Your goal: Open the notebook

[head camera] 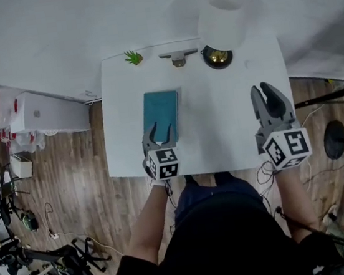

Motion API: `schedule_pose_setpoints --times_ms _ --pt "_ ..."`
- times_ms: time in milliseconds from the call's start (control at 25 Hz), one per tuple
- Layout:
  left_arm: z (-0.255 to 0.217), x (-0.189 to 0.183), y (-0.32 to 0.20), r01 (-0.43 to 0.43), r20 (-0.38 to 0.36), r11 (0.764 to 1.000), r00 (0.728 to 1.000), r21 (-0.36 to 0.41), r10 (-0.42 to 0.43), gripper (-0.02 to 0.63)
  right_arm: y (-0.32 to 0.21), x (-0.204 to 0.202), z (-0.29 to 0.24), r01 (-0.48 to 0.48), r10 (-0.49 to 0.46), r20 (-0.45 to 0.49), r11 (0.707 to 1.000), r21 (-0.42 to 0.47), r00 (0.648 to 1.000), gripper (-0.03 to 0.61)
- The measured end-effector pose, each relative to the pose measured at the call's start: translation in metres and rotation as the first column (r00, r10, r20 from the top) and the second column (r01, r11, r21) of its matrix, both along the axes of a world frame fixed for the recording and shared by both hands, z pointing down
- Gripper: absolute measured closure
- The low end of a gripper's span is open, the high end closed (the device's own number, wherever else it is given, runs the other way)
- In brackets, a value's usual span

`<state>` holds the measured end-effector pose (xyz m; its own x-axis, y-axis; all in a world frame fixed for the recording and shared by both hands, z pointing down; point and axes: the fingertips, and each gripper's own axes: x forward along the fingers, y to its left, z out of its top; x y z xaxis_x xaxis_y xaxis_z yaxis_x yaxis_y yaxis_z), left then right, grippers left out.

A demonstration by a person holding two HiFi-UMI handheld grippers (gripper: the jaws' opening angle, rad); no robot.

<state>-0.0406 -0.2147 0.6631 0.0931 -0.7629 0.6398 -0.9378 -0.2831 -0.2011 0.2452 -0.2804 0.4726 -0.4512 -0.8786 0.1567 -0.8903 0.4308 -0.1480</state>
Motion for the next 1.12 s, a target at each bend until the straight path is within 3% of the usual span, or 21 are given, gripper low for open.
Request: schedule_pose_setpoints --times_ms 400,840,1120 --pt "0.073 0.028 -0.001 0.056 0.113 0.995 0.993 -0.081 -0.047 0.457 -0.014 0.022 0.035 0.060 -0.061 -0.023 0.996 -0.063 0.998 0.476" --pt "0.113 0.024 -0.005 0.103 0.284 0.976 0.958 -0.194 -0.045 0.463 -0.025 0.030 0.044 0.099 -0.102 -0.023 0.992 -0.080 0.995 0.484" --pt "0.112 0.024 -0.007 0.106 0.280 0.969 0.959 -0.224 -0.040 0.481 -0.028 0.027 0.042 0.117 -0.117 0.007 0.990 -0.079 0.993 0.495"
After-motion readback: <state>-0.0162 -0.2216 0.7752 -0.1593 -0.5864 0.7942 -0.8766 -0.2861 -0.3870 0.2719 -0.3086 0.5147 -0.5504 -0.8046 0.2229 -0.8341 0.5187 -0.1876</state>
